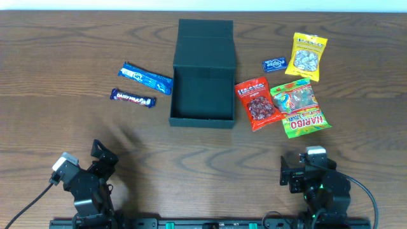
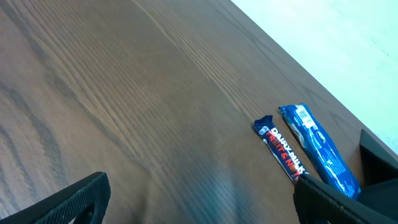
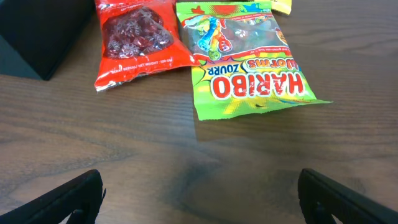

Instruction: Pack container

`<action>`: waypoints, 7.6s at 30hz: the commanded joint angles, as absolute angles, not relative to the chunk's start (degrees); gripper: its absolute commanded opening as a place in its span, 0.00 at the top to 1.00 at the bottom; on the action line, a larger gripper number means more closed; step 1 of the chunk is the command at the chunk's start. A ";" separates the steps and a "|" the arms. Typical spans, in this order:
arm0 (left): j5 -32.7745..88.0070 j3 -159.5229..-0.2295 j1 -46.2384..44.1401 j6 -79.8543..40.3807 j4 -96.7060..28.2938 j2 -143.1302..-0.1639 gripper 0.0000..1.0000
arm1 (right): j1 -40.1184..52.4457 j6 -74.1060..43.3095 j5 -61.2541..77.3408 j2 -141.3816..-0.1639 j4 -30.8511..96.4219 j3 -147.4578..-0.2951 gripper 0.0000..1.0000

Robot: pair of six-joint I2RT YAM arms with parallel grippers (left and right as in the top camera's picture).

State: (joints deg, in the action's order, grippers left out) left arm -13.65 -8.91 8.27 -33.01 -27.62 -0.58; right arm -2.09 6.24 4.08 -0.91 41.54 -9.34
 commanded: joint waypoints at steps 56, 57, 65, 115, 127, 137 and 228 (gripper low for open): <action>-13.67 -7.81 8.60 -33.01 -27.83 -0.21 0.05 | -2.22 4.69 4.60 -0.82 41.08 -9.28 0.01; -13.65 -7.81 8.60 -33.01 -27.83 -0.21 0.05 | -2.22 3.68 5.26 -0.82 40.73 -9.28 0.01; -13.67 -7.81 8.60 -33.01 -27.83 -0.21 0.05 | -2.22 -54.33 28.58 -0.82 37.08 -9.56 0.01; -13.67 -7.81 8.60 -33.01 -27.83 -0.21 0.05 | -2.17 5.17 -15.25 -107.11 21.43 -56.36 0.87; -13.67 -7.81 8.60 -33.01 -27.83 -0.21 0.05 | -2.15 5.15 -14.17 -98.24 22.92 -59.77 0.99; -13.67 -7.81 8.60 -33.01 -27.83 -0.21 0.05 | 1.48 -3.36 5.61 -81.38 21.32 -69.14 0.99; 20.34 -44.38 8.51 -16.69 -19.62 -51.44 0.04 | 19.53 -7.79 8.40 -93.97 29.50 -74.96 0.01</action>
